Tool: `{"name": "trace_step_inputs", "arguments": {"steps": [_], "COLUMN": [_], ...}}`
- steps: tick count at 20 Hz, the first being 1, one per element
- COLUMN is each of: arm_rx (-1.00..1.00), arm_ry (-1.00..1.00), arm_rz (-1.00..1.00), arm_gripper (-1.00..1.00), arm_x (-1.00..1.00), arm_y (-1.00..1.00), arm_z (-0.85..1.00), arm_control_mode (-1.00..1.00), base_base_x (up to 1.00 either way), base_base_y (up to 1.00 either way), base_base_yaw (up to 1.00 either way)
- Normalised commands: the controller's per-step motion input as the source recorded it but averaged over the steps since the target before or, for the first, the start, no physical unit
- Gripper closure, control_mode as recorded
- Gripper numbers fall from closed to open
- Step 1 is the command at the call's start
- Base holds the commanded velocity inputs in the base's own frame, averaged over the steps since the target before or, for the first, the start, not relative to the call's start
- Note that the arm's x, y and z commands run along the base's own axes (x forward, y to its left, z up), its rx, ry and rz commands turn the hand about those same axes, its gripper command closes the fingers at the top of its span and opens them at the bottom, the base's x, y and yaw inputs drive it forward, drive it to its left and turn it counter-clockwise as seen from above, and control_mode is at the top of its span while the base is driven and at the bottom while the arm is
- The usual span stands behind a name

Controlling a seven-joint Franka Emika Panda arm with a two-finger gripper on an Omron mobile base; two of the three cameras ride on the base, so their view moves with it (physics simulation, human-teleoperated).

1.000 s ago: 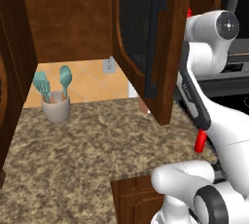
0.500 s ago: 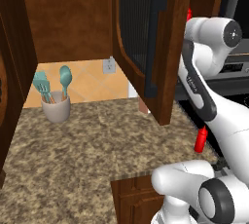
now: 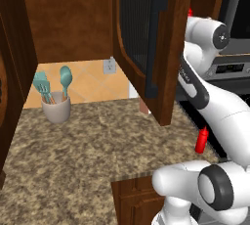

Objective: Put the shaker and condiment bottle from the counter next to their counterparts in the cabinet.

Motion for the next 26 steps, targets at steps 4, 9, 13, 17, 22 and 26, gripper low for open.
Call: {"name": "trace_step_inputs", "arguments": {"steps": [4,9,13,17,22,26], "arm_rx": [-0.02,-0.04,-0.01,0.0,0.0,0.0], "arm_ry": [0.02,0.15,0.02,0.0,0.0,0.0], "arm_rz": [0.0,0.0,0.0,0.0,0.0,0.0], "arm_gripper": [1.0,1.0,1.0,1.0,1.0,1.0], "arm_x": [0.46,0.34,0.04,0.16,0.34,0.36], "arm_y": [-0.02,-0.04,-0.12,-0.03,-0.01,-0.06], "arm_z": [0.03,-0.03,-0.13,-0.05,-0.1,-0.11], "arm_control_mode": [-1.0,-1.0,-1.0,-1.0,-1.0,-1.0], "base_base_x": [0.0,0.0,0.0,0.0,0.0,0.0], "base_base_y": [0.0,0.0,0.0,0.0,0.0,0.0], "base_base_yaw": [0.0,0.0,0.0,0.0,0.0,0.0]}}
